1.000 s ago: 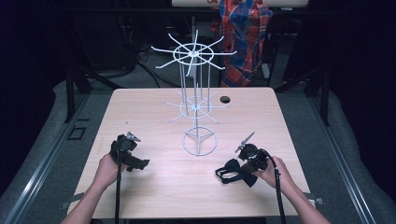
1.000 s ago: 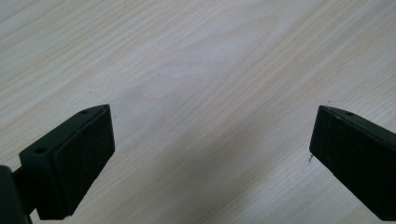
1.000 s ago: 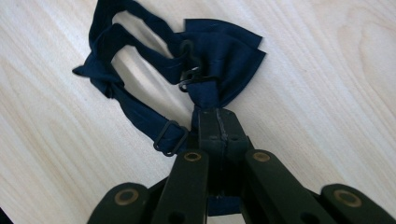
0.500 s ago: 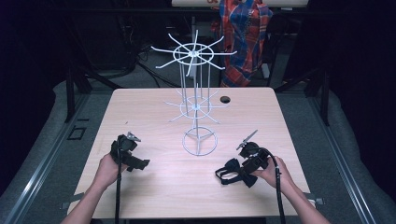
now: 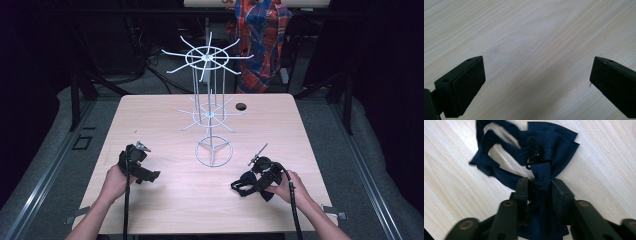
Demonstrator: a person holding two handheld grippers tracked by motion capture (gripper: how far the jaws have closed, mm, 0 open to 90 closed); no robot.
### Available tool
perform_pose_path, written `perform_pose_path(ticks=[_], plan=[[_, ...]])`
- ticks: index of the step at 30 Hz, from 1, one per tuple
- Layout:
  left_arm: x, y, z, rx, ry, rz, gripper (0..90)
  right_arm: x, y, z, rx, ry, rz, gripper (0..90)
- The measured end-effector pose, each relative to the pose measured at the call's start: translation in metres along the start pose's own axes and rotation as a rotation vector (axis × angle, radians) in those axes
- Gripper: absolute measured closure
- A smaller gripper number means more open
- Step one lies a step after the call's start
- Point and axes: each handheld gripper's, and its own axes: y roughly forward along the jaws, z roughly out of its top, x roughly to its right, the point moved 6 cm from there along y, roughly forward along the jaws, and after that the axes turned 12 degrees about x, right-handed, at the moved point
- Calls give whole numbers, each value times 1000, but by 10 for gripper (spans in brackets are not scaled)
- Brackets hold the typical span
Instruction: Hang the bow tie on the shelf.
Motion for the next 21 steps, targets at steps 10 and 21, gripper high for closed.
perform_pose_path(ticks=[10, 21], plan=[[0, 0, 0, 1, 3, 6, 1, 4, -5, 0, 13, 30, -2, 725], [1, 1, 0, -2, 1, 6, 1, 12, -28, 11, 173, 103, 9, 723]])
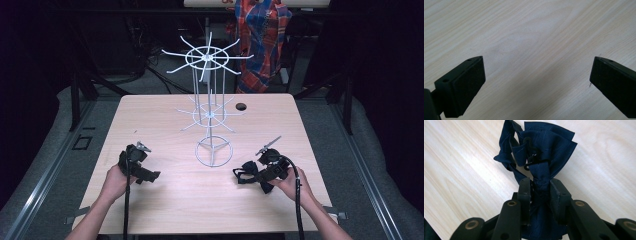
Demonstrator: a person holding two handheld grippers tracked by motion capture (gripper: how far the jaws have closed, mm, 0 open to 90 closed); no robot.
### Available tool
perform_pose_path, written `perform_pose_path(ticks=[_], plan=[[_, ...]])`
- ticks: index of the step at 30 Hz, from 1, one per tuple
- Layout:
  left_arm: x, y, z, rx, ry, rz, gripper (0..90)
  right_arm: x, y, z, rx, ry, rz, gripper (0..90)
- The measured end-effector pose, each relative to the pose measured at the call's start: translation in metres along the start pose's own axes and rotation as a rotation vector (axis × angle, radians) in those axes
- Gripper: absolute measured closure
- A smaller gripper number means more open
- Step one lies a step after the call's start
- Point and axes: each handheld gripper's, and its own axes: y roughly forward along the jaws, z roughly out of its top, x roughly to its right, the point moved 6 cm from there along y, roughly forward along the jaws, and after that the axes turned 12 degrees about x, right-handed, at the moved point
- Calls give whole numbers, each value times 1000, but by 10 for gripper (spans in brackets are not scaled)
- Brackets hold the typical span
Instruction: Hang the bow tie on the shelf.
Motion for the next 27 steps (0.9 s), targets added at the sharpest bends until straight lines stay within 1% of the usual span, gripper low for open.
perform_pose_path(ticks=[2, 3, 4, 5, 6, 7, 8, 9, 10, 11, 12, 14, 16, 17, 18, 19, 20, 21, 27], plan=[[0, 0, 0, 1, 0, 0, 1, 1, -3, 2, 19, 10, -11, 723], [0, 0, 0, 1, 1, 0, 1, 1, -3, 3, 43, 28, -7, 723], [0, 0, -1, 1, -1, -2, 1, 2, -6, 3, 38, 20, -15, 724], [-1, 0, -1, 0, 0, -5, 1, 2, -6, 5, 64, 34, -11, 724], [-1, 0, -1, -1, 0, -3, 1, 3, -7, 6, 68, 39, -20, 724], [-1, -1, -2, -3, -2, -3, 1, 2, -8, 8, 92, 50, -17, 724], [-1, -1, -2, -2, -5, 0, 2, 4, -10, 10, 97, 45, -21, 723], [-1, -1, -2, 2, -8, -1, 1, 4, -12, 11, 114, 52, -18, 724], [-2, -1, -2, 5, -7, 3, 1, 4, -11, 13, 145, 69, -23, 723], [-2, -2, -2, 4, -6, 3, 1, 5, -14, 14, 128, 58, -24, 723], [-2, -2, -3, 3, -6, 3, 1, 5, -15, 15, 140, 63, -23, 724], [-2, -2, -3, 1, -6, 6, 1, 6, -17, 16, 144, 56, -24, 723], [-2, -2, -3, 1, -7, 6, 1, 7, -17, 17, 157, 66, -26, 724], [-2, -2, -3, 2, -7, 6, 1, 8, -18, 17, 157, 62, -39, 723], [-2, -2, -3, 1, -6, 4, 1, 8, -18, 18, 164, 67, -39, 723], [-2, -2, -3, 0, -4, 2, 1, 9, -19, 18, 160, 66, -33, 723], [-1, -2, -3, -3, -6, -3, 1, 9, -20, 17, 153, 62, -37, 723], [-1, -1, -2, -4, -4, -2, 1, 9, -20, 18, 167, 74, -31, 723], [-1, -1, -2, -4, -2, -4, 1, 10, -24, 20, 186, 80, -32, 723]])
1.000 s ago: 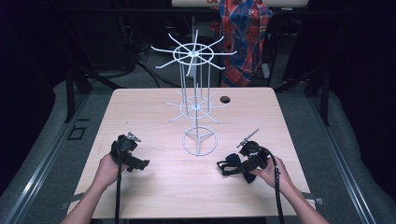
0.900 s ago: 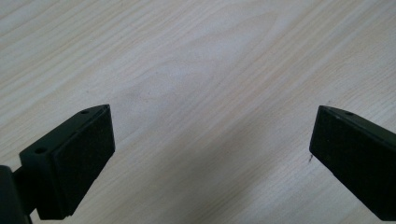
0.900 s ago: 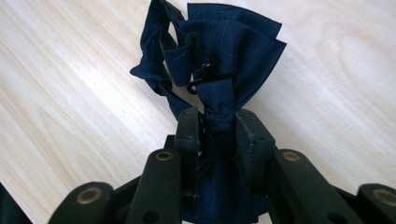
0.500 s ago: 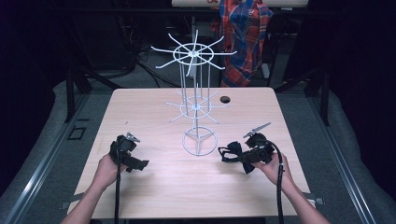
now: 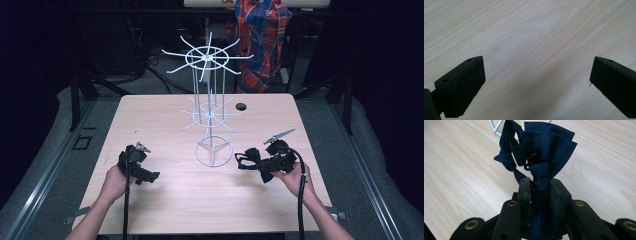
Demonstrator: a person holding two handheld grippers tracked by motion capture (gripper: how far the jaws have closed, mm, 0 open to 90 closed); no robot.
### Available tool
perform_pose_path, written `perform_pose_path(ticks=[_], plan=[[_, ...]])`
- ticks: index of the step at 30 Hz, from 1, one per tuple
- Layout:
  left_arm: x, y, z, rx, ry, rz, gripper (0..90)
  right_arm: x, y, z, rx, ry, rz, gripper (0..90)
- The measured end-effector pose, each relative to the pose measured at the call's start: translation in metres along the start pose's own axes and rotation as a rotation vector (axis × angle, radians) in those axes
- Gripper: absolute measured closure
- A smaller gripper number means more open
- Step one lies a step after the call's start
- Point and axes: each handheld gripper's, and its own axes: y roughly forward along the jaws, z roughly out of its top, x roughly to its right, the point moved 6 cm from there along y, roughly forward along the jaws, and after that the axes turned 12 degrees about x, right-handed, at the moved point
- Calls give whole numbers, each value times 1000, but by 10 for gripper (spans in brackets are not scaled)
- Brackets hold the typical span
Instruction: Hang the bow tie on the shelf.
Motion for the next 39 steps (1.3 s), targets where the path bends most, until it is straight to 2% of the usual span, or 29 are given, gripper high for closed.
perform_pose_path(ticks=[8, 10, 11, 15, 24, 39], plan=[[0, 0, -1, 1, -5, 0, 1, 1, -2, 3, 12, 7, 3, 723], [0, 0, -1, 0, -5, 0, 1, 2, -4, 4, 3, -5, -9, 723], [-1, 0, -1, 3, -6, 2, 1, 1, -3, 5, 19, 7, 3, 723], [0, 0, 0, -1, -3, 0, 1, 1, -3, 6, 29, 12, 15, 724], [0, 0, 0, 0, 0, 0, 1, 1, -6, 9, 40, -2, 16, 724], [0, -1, 0, 1, 2, 1, 1, -3, -12, 23, 91, 27, 17, 723]])
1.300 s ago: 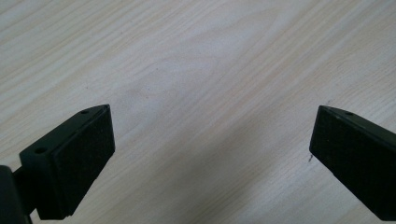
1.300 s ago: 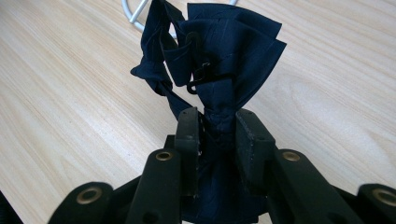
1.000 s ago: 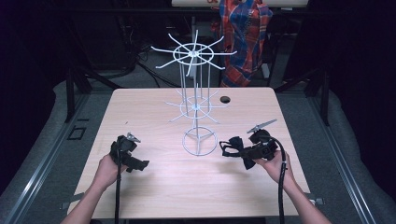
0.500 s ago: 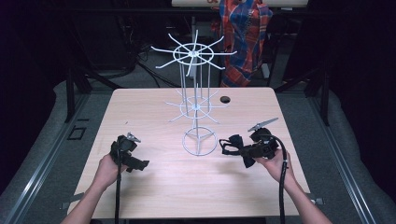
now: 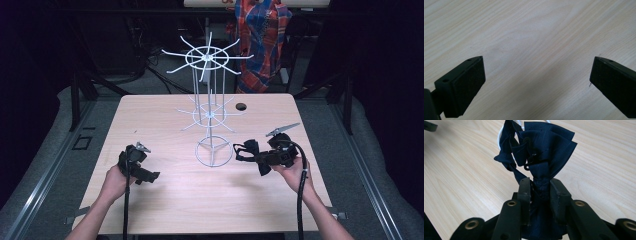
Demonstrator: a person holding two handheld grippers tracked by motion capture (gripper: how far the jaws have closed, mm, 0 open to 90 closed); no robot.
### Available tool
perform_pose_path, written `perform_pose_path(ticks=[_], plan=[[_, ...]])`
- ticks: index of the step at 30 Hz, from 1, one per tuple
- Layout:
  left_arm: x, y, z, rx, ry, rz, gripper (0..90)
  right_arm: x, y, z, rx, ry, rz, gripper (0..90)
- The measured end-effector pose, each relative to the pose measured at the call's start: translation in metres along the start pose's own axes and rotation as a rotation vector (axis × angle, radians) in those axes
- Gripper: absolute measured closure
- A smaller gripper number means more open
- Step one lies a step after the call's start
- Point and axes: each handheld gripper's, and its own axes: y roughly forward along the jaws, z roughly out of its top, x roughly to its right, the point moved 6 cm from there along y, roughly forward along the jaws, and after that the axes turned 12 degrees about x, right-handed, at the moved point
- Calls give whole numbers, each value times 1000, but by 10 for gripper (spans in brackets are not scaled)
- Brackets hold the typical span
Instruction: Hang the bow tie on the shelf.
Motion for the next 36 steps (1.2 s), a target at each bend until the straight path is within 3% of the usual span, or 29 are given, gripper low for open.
perform_pose_path(ticks=[12, 25, 36], plan=[[0, 0, 0, -1, 3, 1, 1, -3, -6, 12, 62, 22, 26, 724], [0, 0, 0, -2, 2, 0, 1, -7, -27, 24, 166, 50, 75, 724], [1, 0, 0, -5, 6, -3, 1, -17, -39, 24, 183, 35, 101, 723]])
